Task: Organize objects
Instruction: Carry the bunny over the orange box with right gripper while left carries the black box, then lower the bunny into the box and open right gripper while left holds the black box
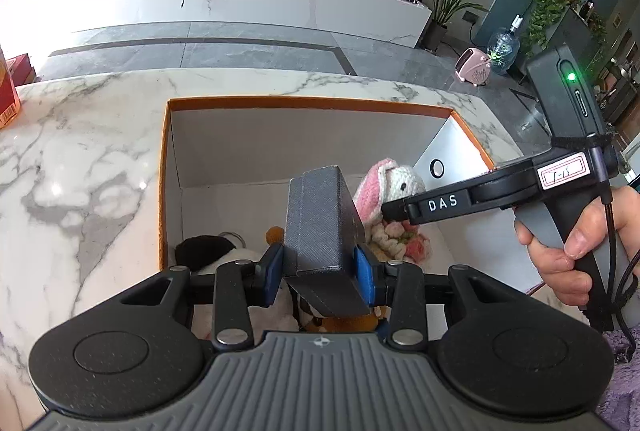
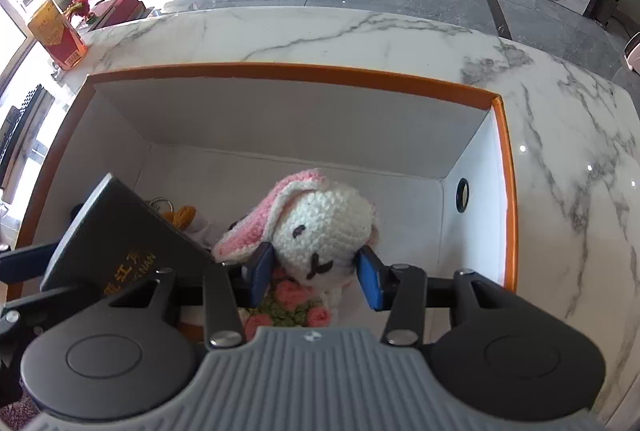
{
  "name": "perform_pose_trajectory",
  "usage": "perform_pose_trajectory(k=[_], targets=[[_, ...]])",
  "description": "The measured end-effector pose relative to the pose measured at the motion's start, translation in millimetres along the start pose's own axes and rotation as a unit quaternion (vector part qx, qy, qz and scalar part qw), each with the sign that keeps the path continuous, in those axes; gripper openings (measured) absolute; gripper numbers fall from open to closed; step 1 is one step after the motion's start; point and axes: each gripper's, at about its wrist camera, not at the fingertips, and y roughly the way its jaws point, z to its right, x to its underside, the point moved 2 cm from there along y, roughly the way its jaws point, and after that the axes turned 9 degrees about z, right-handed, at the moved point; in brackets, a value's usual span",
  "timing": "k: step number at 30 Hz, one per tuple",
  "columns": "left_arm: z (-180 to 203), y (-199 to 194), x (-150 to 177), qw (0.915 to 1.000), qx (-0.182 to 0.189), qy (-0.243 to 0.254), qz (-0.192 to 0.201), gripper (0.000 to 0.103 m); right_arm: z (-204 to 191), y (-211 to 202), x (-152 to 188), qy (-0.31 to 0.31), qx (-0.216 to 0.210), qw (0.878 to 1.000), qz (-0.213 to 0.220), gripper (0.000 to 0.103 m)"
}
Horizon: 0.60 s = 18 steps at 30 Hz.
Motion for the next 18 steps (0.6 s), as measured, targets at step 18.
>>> perform_pose_trajectory(k=[18], targets=[[5,-4,4,0.9996,-0.015,0.021,-0.011,0.044,-23,26,-3,-0.111,-0.014,0.991,-0.079,0.038]])
